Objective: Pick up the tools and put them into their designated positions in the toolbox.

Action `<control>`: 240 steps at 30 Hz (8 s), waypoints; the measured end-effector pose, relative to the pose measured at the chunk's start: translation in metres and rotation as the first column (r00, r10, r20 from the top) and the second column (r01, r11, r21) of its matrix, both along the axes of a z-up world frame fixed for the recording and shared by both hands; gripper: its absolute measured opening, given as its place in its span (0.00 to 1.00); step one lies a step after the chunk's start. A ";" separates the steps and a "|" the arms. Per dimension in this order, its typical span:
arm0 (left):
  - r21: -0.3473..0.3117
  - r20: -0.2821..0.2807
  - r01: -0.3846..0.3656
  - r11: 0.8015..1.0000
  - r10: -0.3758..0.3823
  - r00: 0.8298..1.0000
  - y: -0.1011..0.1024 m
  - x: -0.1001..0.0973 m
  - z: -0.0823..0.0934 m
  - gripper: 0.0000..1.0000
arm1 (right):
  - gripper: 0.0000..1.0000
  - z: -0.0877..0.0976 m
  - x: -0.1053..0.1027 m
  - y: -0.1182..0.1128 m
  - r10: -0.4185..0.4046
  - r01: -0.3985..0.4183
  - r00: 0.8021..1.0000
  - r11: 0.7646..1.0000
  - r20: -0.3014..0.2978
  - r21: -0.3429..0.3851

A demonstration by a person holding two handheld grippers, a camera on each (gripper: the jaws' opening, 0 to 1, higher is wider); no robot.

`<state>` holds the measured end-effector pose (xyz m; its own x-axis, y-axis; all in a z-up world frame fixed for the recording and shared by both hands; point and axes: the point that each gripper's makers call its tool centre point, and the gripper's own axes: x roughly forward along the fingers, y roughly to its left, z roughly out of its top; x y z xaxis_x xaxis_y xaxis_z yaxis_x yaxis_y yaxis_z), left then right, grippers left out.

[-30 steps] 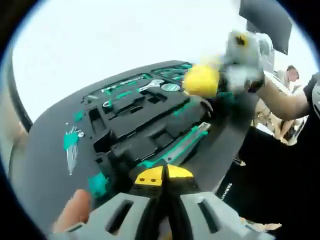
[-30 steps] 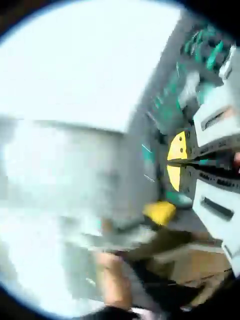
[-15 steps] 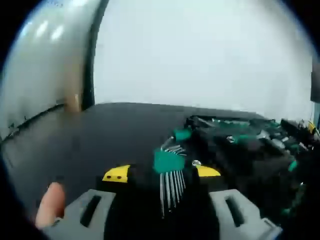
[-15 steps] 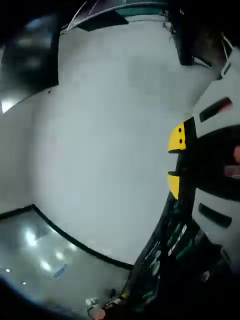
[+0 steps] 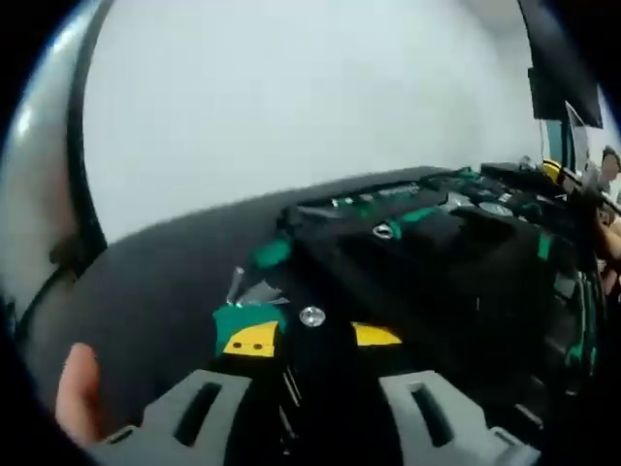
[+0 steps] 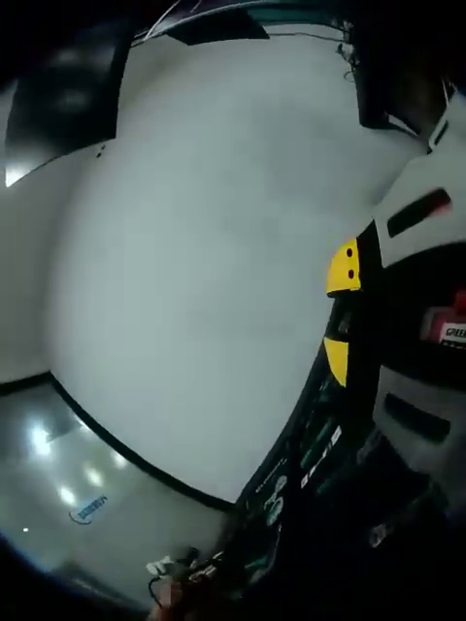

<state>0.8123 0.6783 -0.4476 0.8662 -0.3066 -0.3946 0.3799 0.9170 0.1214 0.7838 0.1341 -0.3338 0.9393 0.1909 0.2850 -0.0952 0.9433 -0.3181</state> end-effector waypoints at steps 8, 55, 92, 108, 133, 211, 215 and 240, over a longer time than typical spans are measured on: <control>-0.153 0.008 -0.233 0.960 0.237 0.972 0.024 0.017 0.033 0.07 | 0.13 -0.004 0.003 -0.002 -0.016 0.015 1.000 1.000 -0.021 -0.015; 0.017 -0.136 -0.139 0.990 0.140 0.981 -0.136 0.141 0.045 0.00 | 0.13 -0.004 0.003 -0.001 0.024 -0.024 1.000 1.000 -0.020 0.007; -0.246 0.230 -0.322 0.914 0.378 0.897 -0.007 0.077 0.172 0.35 | 0.13 -0.003 0.002 -0.005 0.035 -0.034 0.999 0.999 -0.019 0.039; -0.072 -0.061 -0.463 0.884 0.459 0.886 0.053 0.007 -0.008 0.54 | 0.13 -0.007 0.005 -0.001 0.033 -0.033 0.999 0.999 -0.029 0.015; 0.098 0.337 -0.305 0.947 0.257 0.906 -0.029 -0.026 0.122 0.27 | 0.13 -0.008 0.005 0.002 0.012 -0.013 0.999 1.000 -0.031 -0.028; 0.137 0.018 0.120 0.983 -0.124 0.992 -0.134 -0.051 0.036 0.09 | 0.03 -0.068 0.002 0.359 0.546 -0.755 0.561 0.646 -0.622 -0.114; 0.082 0.004 0.055 0.995 -0.056 0.998 -0.123 -0.038 0.034 0.08 | 0.00 -0.073 0.011 0.375 0.560 -0.747 0.588 0.653 -0.584 -0.126; 0.043 0.052 0.051 0.998 -0.054 0.997 -0.146 -0.034 0.055 0.07 | 0.00 -0.059 0.035 0.348 0.498 -0.608 0.585 0.792 -0.640 0.060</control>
